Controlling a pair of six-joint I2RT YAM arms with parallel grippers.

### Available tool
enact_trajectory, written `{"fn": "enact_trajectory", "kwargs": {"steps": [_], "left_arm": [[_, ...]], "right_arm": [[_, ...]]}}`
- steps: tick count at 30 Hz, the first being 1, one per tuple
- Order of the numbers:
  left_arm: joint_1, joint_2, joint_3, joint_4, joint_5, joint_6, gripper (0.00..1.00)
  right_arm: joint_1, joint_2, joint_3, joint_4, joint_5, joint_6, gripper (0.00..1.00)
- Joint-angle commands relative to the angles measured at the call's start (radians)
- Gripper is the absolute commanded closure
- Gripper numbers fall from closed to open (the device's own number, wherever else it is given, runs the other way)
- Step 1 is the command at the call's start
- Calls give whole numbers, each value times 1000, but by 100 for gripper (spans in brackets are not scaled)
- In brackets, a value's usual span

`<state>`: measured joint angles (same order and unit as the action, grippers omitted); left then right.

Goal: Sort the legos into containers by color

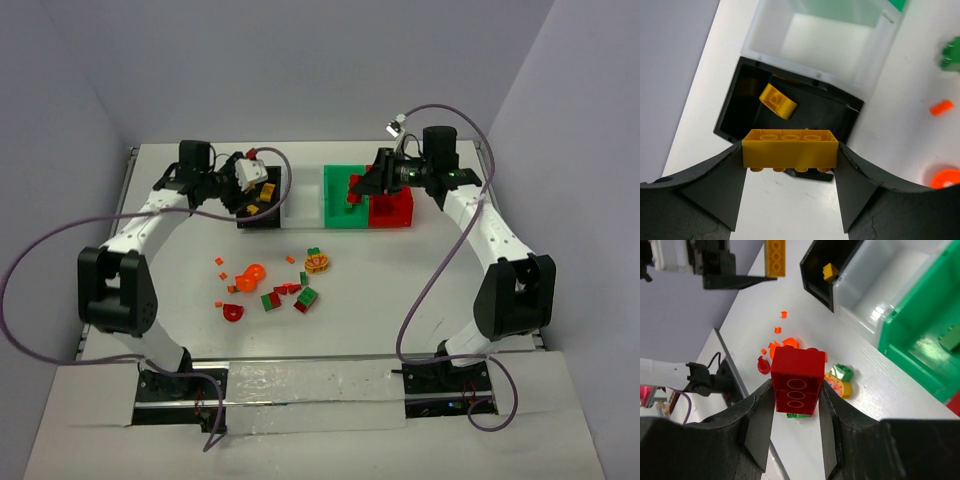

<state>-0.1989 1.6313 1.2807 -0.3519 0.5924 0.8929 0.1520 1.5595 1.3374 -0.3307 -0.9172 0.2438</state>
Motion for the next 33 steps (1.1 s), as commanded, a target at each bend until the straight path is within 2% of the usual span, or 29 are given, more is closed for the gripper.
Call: {"fn": "enact_trajectory", "kwargs": {"steps": [1,8,14,18,23,29,32,33], "left_arm": [[-25,171,156,13,-33,-1,46],[-24,387,413,-157,-71,131,39],[-22,435,455,-169,-131,195,32],[-19,455,476,-226,-196,268,22],[-13,444,492,-254,-192,290,1],[-14,374,495,-232,-156,233,1],[-14,309,490,-208,-120,133,1],[-14,260,478,-190,-110,52,1]], "right_arm": [[-61,-54,-24,-19,-5,-29,100],[-104,-73,-57,-38,-27,-49,100],[-117,-72,-76,-36,-37,-57,100],[-125,-63,-60,-45,-30,-66,100],[-140,-60,-29,-87,27,-96,100],[-144,-82,15,-162,164,-186,100],[-144,-79,53,-199,265,-216,100],[-144,-74,77,-214,325,-223,100]]}}
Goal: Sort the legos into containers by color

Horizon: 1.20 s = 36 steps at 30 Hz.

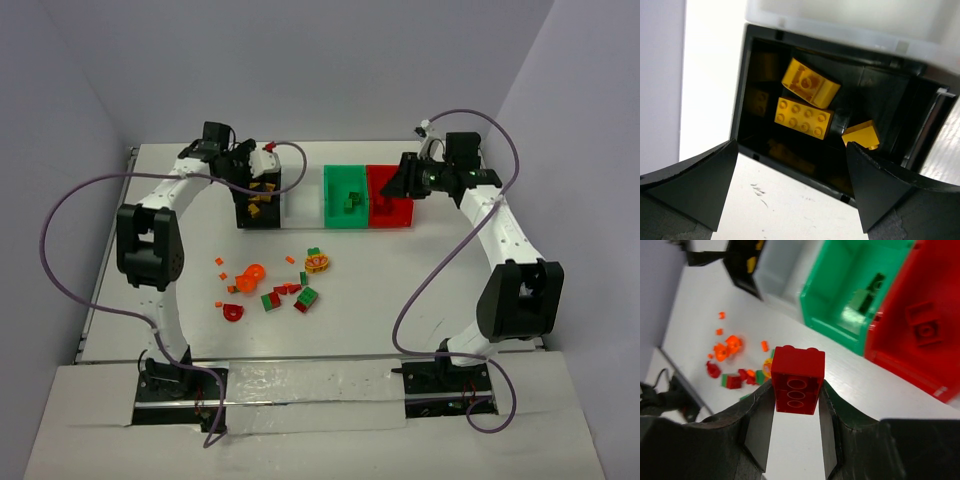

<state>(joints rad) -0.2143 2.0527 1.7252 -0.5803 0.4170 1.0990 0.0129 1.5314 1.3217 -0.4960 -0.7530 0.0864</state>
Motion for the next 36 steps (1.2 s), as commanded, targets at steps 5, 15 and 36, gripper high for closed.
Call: {"fn": "enact_trajectory", "kwargs": {"steps": [5,15,36], "left_arm": [[-2,-373,-141,205,19,-484,1],[-2,-684,-427,255,-72,-763,1],[-1,-892,-710,182,-162,-788,1]], "right_arm": [[-5,54,191,-90,332,-75,100],[-5,296,371,-83,339,-55,100],[75,579,595,-50,480,-28,65]]}}
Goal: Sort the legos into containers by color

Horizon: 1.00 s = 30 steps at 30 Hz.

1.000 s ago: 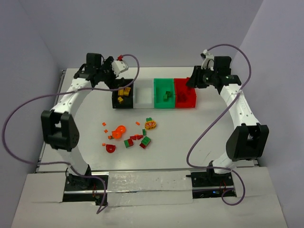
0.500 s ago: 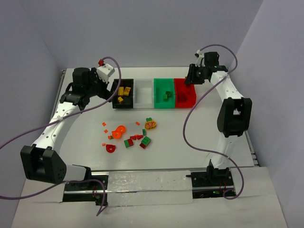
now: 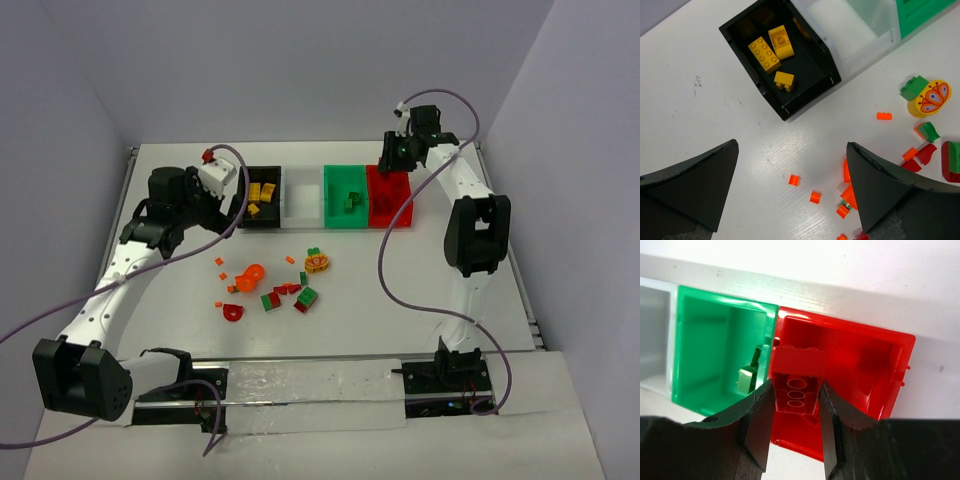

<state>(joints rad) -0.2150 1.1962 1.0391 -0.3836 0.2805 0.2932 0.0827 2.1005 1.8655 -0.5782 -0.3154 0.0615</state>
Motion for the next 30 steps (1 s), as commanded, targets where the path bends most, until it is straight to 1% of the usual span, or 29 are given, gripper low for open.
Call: {"fn": "enact_trajectory", "kwargs": {"steps": [1,2,3,6,7,11,14,17,20,22,24,25,26,27,28,29,30], "left_arm": [[0,-44,-34,-18,-29,20,1],[0,-47,-36,-20,-30,20,1],[0,-57,-40,-25,-32,21,1],[0,-71,-49,-33,-36,15,1],[0,-77,-53,-36,-33,13,1],[0,-105,-69,-54,-16,6,1],[0,-138,-86,-71,3,6,1],[0,-164,-97,-90,24,-3,1],[2,-184,-107,-101,43,-21,1],[10,-191,-111,-109,59,-55,1],[25,-192,-107,-118,88,-75,1],[37,-189,-99,-130,120,-80,1],[51,-184,-91,-145,159,-82,1],[71,-176,-82,-164,200,-73,1],[104,-160,-65,-195,268,-47,1],[124,-149,-45,-236,354,-29,1],[141,-137,-39,-242,376,-16,1]], "right_arm": [[6,7,49,35,45,-3,58],[6,4,46,38,47,-3,54],[6,-6,39,41,47,-3,42],[8,-30,23,53,45,-4,29],[9,-40,19,54,41,-3,27],[11,-90,1,36,6,-10,26],[19,-186,-62,29,-59,-41,26],[42,-307,-179,31,-133,-103,26],[93,-428,-314,19,-203,-172,27],[153,-500,-414,-4,-211,-242,30],[221,-560,-474,-30,-234,-307,30],[287,-597,-507,-44,-238,-357,30],[351,-623,-537,-61,-239,-415,30],[371,-637,-555,-83,-237,-465,31],[435,-647,-571,-118,-237,-531,31],[465,-652,-573,-141,-249,-614,31],[490,-652,-574,-161,-264,-637,31]]}}
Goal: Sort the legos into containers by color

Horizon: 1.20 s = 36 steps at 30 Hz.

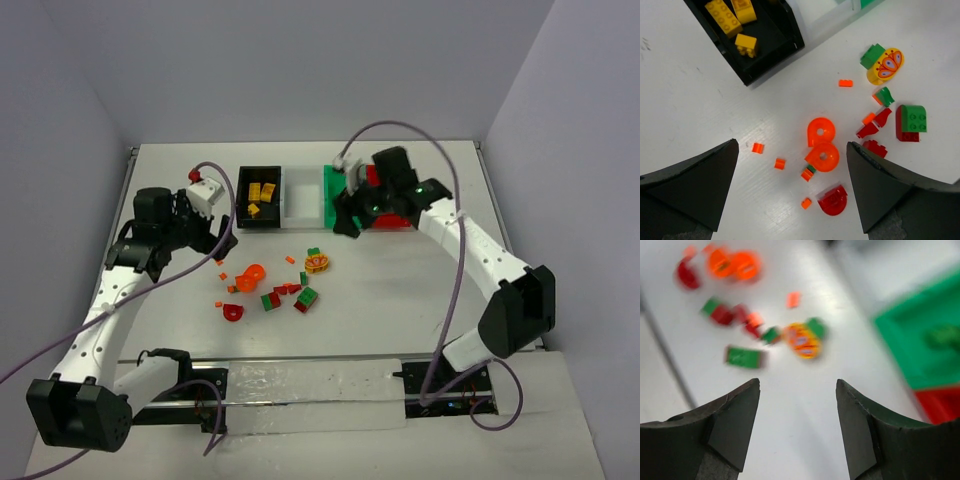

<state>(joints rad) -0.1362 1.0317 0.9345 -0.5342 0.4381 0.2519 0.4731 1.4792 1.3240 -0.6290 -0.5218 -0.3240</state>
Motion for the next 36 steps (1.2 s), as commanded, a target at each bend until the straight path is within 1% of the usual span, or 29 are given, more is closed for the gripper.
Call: {"fn": "enact_trajectory", "kwargs": {"steps": [1,3,5,8,10,14,19,22,32,36], "left_arm": [[80,41,90,-119,300,40,1],[122,77,127,-189,400,78,2],[165,97,141,-208,454,88,3],[179,93,141,-200,460,83,3],[183,84,134,-198,454,84,3],[187,70,114,-192,432,90,2],[207,68,101,-188,439,101,3],[215,76,95,-188,450,112,3],[221,97,74,-162,461,119,3],[223,97,68,-159,457,121,2]], "right_arm": [[123,-28,-32,-127,-78,-340,31],[179,-8,-25,-176,-129,-495,31],[226,16,-12,-207,-127,-609,30],[311,87,9,-241,-89,-778,30],[346,129,12,-246,-74,-849,29],[402,196,14,-245,-55,-925,27],[443,275,41,-253,-33,-966,27],[455,308,41,-233,16,-972,27],[463,370,54,-186,106,-962,28],[463,383,54,-171,120,-957,30]]}}
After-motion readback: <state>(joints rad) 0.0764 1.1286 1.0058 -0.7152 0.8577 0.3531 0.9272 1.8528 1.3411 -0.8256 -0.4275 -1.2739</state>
